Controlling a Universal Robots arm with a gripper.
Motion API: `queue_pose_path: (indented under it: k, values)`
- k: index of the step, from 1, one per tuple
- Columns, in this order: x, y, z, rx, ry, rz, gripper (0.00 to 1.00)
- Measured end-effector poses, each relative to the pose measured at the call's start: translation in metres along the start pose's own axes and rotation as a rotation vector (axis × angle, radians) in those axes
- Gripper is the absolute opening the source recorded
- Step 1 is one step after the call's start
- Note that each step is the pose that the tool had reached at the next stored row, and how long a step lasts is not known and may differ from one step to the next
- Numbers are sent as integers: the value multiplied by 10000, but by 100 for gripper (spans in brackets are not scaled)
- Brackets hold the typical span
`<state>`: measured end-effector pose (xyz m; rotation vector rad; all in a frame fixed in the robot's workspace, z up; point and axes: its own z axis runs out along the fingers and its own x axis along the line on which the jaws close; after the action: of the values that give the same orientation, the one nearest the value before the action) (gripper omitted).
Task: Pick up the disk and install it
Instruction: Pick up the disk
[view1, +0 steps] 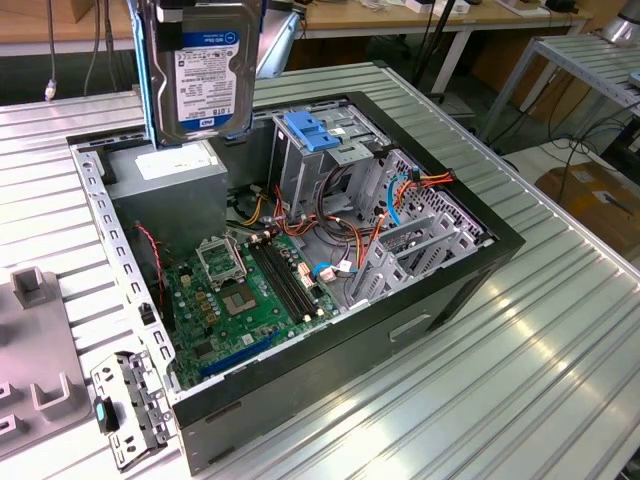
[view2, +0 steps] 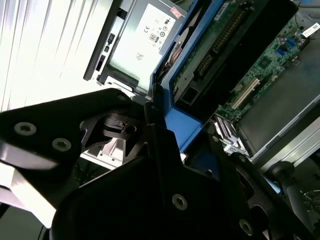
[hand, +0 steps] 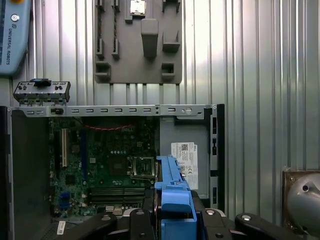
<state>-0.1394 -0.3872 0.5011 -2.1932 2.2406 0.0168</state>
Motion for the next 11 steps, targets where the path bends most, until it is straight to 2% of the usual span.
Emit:
queue_pose_path:
  k: [3, 8, 11]
  values:
    - [4, -70, 1, 0, 0, 0, 37]
    - [7, -248, 1, 0, -1, 0, 37]
    - [8, -305, 2, 0, -1, 0, 37]
